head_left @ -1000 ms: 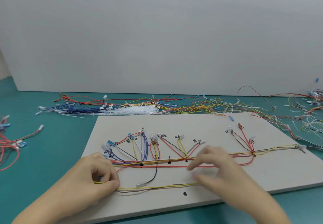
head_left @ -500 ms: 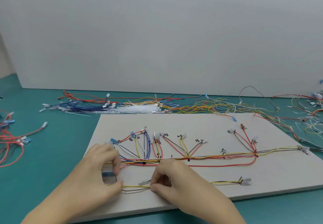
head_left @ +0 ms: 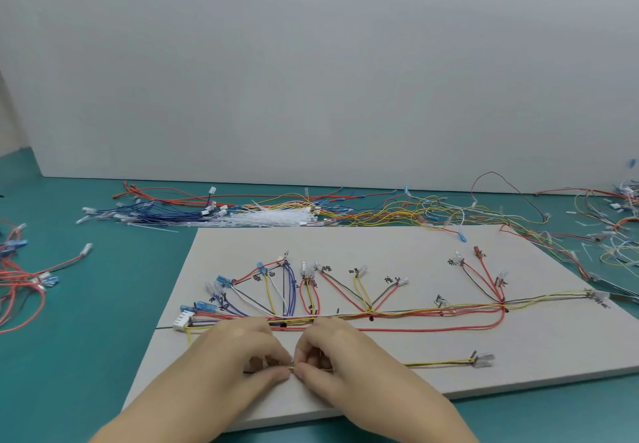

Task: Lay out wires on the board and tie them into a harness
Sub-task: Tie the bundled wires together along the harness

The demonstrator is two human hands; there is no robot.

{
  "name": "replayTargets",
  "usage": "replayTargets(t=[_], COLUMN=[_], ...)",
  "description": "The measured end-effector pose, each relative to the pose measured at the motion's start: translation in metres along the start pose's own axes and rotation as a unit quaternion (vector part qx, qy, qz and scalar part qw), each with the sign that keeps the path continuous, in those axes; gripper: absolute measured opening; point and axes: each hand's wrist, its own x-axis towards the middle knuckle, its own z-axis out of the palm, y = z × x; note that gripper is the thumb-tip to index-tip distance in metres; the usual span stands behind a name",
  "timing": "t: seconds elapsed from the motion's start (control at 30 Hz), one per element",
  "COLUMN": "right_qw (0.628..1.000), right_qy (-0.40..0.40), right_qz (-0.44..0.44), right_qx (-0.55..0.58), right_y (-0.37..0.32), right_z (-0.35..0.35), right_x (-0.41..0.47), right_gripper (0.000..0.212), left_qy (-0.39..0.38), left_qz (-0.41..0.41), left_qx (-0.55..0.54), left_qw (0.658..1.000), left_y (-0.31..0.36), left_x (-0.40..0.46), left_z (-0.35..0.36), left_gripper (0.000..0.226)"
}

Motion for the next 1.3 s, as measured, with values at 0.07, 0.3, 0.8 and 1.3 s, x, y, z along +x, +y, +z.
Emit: replayTargets(t=[0.07, 0.3, 0.8, 1.3], right_qw=[1.000, 0.995, 0.969, 0.977], right_qy=[-0.011, -0.032, -0.003, 0.148], right_qz=[0.016, 0.070, 0.176, 0.149], right_qx=[0.011, 0.068, -0.174, -0.043], right_y=[-0.002, -0.002, 0.075, 0.072], right_z=[-0.003, -0.057, -0.027, -0.023], right_x=[0.002, 0.042, 0.214, 0.211], right_gripper=[0.009, 0.015, 0.047, 0.035], left_qy=[0.024, 0.073, 0.093, 0.162], left_qz=[0.008, -0.010, -0.026, 0.011], left_qx=[-0.009, -0.050, -0.058, 0.136], left_qw=[1.000, 0.996, 0.994, 0.977], left_y=[0.000, 0.002, 0.006, 0.013], left_x=[-0.002, -0.007, -0.008, -0.006], left_z=[0.003, 0.008, 0.010, 0.020], left_gripper=[0.016, 0.011, 0.007, 0.021])
